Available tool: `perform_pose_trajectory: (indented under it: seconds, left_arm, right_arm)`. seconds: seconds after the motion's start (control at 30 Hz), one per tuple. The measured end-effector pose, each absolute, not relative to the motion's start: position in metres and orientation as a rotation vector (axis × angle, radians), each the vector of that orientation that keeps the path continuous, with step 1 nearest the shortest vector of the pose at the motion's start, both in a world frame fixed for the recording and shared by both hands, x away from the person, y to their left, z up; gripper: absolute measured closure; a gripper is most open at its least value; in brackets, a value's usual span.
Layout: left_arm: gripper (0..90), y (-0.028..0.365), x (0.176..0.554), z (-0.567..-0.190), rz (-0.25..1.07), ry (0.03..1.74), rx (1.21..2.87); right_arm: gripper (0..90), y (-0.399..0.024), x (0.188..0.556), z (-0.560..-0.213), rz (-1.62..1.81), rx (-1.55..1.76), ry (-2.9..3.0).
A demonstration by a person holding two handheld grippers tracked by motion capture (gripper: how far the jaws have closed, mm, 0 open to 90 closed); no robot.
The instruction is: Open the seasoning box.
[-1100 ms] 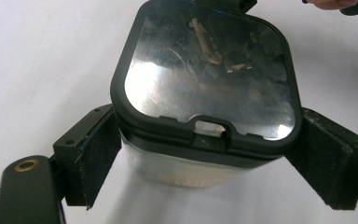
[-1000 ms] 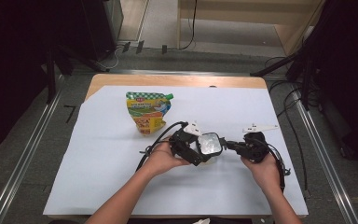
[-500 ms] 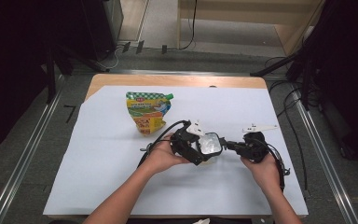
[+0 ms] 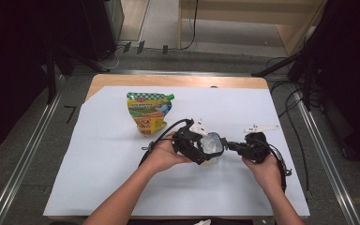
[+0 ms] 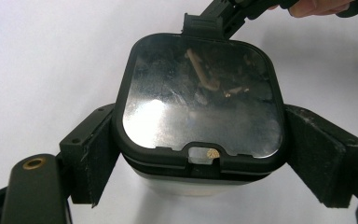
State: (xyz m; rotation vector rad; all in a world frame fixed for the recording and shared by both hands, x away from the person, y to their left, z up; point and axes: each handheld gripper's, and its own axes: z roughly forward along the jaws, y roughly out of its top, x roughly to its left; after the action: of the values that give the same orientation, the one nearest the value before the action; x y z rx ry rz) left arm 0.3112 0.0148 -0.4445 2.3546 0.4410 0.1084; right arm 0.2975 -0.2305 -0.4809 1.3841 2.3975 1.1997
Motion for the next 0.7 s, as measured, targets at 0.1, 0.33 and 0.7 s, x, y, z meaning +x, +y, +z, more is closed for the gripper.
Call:
perform_pose_trajectory:
  seconds: [0.1, 0.33, 0.7]
  left_arm:
    - [17.8, 0.0135, 0.311, -0.4421, 0.119, 0.433, 2.36]
    - [18.0, 0.0122, 0.3114, -0.4393, 0.117, 0.426, 2.361]
    - [18.1, 0.0107, 0.3114, -0.4371, 0.122, 0.425, 2.371]
  right_arm:
    - [90.0, -0.2305, 0.2974, -0.4809, 1.199, 1.385, 2.397]
    - [90.0, -0.2307, 0.297, -0.4809, 1.197, 1.387, 2.394]
    - [90.0, -0.2305, 0.2969, -0.4808, 1.198, 1.39, 2.392]
